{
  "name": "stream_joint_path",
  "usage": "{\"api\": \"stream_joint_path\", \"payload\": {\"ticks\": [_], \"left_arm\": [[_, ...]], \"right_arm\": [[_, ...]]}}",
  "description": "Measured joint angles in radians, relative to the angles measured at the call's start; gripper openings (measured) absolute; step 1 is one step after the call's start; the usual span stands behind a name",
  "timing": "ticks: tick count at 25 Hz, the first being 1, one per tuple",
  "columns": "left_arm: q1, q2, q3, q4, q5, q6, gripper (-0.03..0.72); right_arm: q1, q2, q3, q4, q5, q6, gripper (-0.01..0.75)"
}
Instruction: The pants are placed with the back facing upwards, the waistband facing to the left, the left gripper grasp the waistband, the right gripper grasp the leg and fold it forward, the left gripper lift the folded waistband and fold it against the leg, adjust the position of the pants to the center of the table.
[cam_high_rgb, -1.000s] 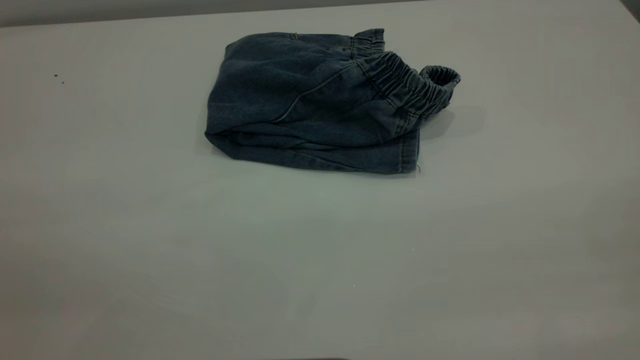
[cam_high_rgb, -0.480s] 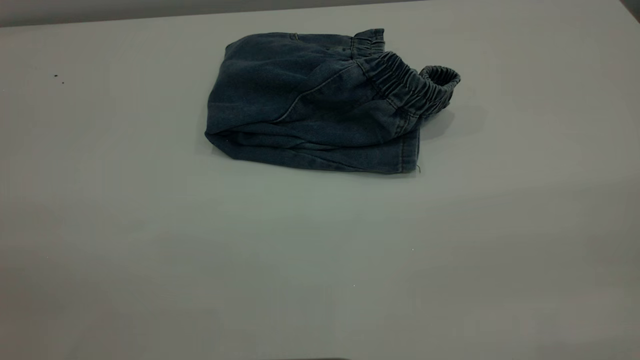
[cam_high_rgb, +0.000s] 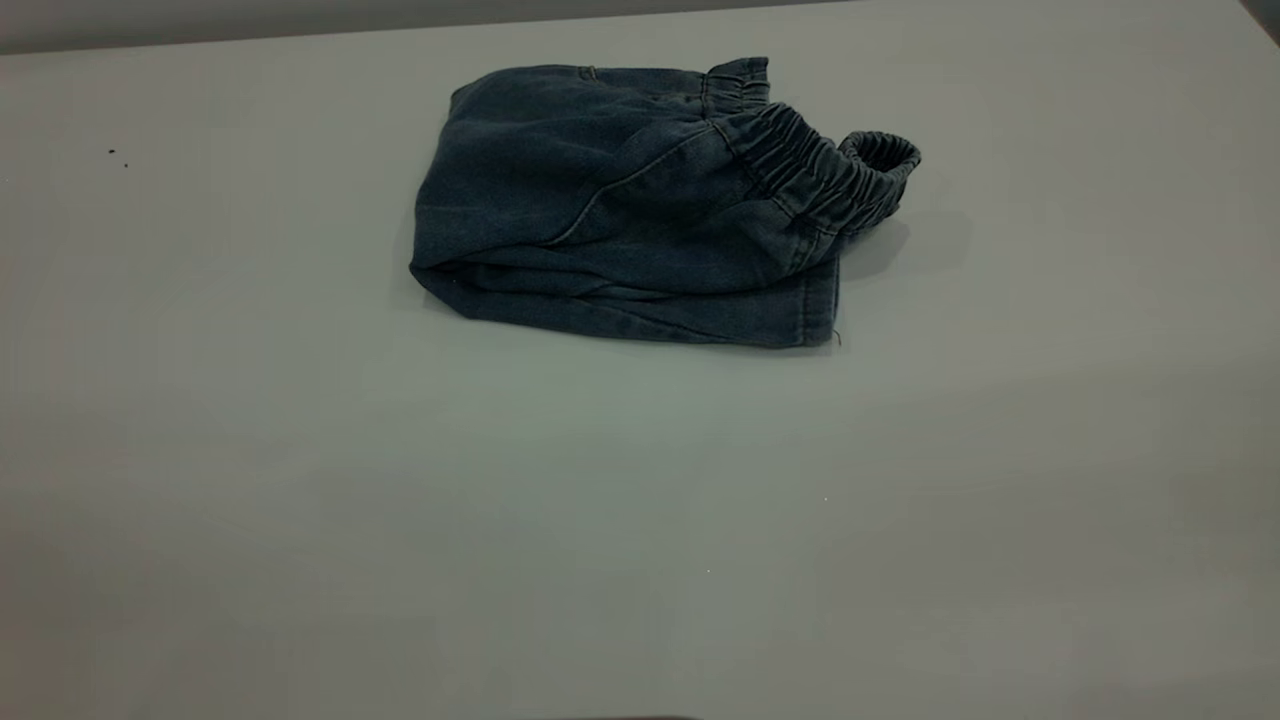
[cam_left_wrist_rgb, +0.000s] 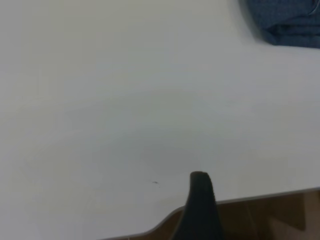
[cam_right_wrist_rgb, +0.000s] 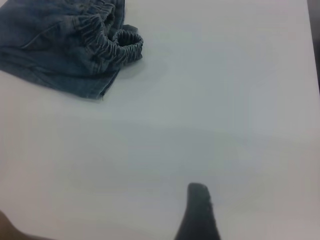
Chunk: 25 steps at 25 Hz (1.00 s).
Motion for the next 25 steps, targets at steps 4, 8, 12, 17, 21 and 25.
{"api": "stream_joint_path", "payload": {"ticks": [4,8,12,17,21,25], "left_arm": [[0.0,0.0,0.0,0.0,0.0,0.0,0.531],[0.0,0.0,0.0,0.0,0.0,0.0,0.531],[0.0,0.0,0.0,0.0,0.0,0.0,0.531],[0.0,0.0,0.0,0.0,0.0,0.0,0.531],[0.0,0.0,0.0,0.0,0.0,0.0,0.531],[0.0,0.0,0.0,0.0,0.0,0.0,0.531]], "right_arm": [[0.0,0.0,0.0,0.0,0.0,0.0,0.466],[0.0,0.0,0.0,-0.004,0.0,0.009,0.466],[0.0,0.0,0.0,-0.068,-0.008,0.105,0.466],[0.0,0.0,0.001,-0.147,-0.013,0.189,0.466],[0.0,0.0,0.001,-0.146,-0.014,0.198,0.466],[0.0,0.0,0.001,-0.146,-0.015,0.198,0.466]]}}
